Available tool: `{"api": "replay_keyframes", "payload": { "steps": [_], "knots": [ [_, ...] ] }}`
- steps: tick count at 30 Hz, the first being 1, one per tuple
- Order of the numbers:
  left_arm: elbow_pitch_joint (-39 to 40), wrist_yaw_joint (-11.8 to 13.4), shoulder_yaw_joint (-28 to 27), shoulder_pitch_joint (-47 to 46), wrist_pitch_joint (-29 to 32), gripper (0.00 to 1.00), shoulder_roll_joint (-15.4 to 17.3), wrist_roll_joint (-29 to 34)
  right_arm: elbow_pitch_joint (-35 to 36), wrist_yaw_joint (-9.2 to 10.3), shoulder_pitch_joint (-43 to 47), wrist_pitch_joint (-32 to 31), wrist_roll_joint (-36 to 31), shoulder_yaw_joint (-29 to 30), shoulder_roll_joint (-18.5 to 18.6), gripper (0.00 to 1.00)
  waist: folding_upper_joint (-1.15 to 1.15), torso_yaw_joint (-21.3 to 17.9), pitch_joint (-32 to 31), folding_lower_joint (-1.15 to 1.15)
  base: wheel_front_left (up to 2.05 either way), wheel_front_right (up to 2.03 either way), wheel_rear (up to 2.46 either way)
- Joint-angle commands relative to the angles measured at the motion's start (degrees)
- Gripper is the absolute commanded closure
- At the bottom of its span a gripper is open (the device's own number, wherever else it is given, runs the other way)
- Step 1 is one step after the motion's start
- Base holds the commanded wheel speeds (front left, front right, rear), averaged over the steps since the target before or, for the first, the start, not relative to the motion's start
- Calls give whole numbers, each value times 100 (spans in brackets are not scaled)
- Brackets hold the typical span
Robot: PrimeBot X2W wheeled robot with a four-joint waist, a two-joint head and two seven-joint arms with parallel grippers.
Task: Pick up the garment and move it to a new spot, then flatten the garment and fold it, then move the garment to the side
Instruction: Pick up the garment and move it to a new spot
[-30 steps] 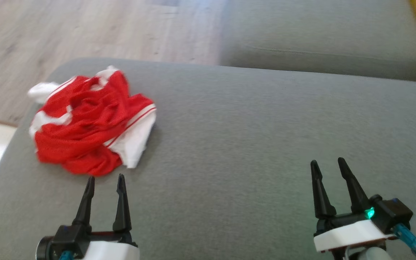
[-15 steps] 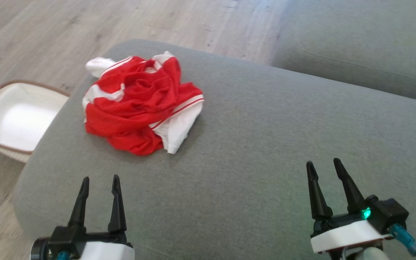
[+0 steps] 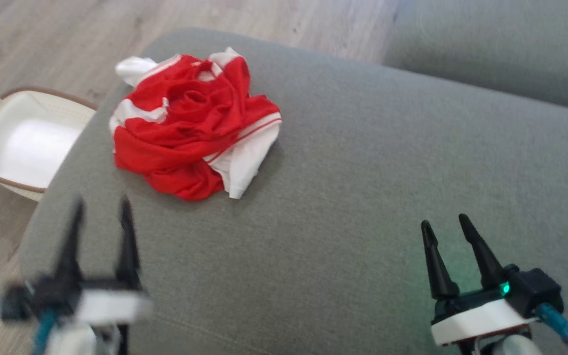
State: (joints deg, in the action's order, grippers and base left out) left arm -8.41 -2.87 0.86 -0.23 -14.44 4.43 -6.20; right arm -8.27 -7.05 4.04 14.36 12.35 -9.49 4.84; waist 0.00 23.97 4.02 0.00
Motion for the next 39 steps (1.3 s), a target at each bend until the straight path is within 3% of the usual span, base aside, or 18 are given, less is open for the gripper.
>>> {"api": "replay_keyframes", "payload": {
  "steps": [1, 8, 14, 20, 28, 39],
  "knots": [
    [327, -61, -266, -648, -56, 0, 173, 60, 209, -44, -293, 63, -82, -127, 159, 0, 0, -149, 202, 0, 0, 0, 0],
    [174, -281, -209, -2427, 144, 0, 728, 137, 343, -44, -429, 63, -220, -3, 520, 0, 0, -288, 719, 0, 0, 0, 0],
    [-864, -424, 363, -4224, 1306, 0, 1052, 78, 510, -44, -671, 63, -280, 63, 906, 0, 0, -295, 1210, 0, 0, 0, 0],
    [-2396, -457, 908, -5579, 2392, 0, 1014, -434, 630, -44, -761, 63, -303, 83, 1261, 0, 0, -246, 1537, 0, 0, 0, 0],
    [-3783, -460, 2013, -6022, 3464, 0, 999, -1666, 746, -44, -735, 63, -301, 156, 1524, 0, 0, -267, 1775, 0, 0, 0, 0],
    [-4649, -461, 2677, -6079, 3498, 0, 985, -2442, 871, -44, -831, 63, -305, 212, 1686, 0, 0, -328, 2118, 0, 0, 0, 0]
  ]
}}
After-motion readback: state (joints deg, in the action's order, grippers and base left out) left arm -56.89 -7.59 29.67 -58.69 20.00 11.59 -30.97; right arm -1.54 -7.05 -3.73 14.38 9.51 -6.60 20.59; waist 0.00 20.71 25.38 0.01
